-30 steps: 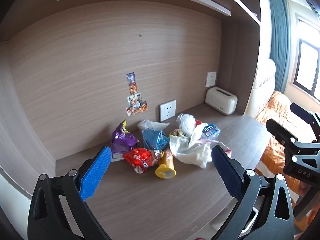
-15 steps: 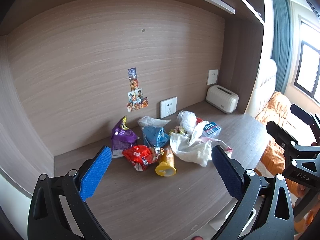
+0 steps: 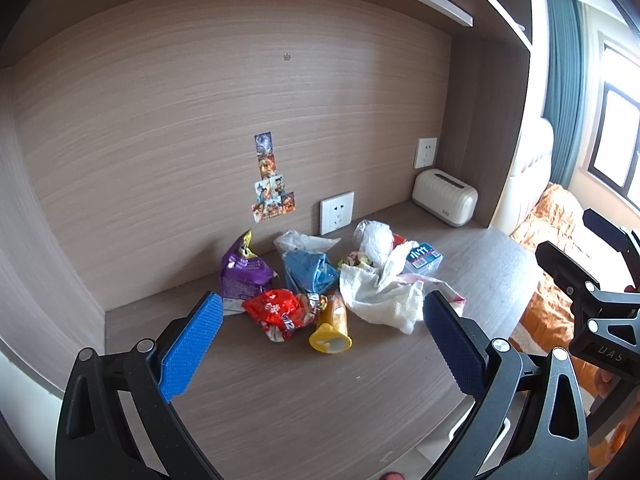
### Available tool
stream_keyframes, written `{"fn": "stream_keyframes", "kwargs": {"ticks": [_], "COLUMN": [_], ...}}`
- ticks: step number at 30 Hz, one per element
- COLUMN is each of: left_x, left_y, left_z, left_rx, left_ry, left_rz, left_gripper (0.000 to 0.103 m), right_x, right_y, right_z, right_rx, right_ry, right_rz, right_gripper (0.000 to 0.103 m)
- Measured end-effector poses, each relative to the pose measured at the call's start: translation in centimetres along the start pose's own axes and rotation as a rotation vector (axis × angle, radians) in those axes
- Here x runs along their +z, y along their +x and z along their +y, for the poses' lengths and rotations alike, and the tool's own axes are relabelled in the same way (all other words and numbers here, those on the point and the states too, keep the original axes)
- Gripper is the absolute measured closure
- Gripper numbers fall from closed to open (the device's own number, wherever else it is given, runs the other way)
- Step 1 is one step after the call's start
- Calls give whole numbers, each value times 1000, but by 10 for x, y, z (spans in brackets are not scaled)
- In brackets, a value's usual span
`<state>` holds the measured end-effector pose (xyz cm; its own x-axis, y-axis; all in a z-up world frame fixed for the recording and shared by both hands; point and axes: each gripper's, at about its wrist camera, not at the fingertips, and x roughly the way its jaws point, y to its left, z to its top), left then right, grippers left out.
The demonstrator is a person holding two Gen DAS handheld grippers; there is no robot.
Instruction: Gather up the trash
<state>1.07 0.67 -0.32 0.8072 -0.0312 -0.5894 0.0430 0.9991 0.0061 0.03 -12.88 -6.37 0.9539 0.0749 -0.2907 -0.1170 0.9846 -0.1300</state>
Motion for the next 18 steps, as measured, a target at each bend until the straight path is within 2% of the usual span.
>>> {"fn": "stream_keyframes", "kwargs": {"ticks": [18], "left_x": [1], "left_y": [5], "left_z": [1], "left_rx": [1], "left_ry": [2], "left_rz": [6], "left_gripper": [5], "right_x": [2], "right_y": [2], "right_z": [-1], "right_rx": [-2], "right_ry": [14], "right_rz": [4], "right_gripper": [4]}}
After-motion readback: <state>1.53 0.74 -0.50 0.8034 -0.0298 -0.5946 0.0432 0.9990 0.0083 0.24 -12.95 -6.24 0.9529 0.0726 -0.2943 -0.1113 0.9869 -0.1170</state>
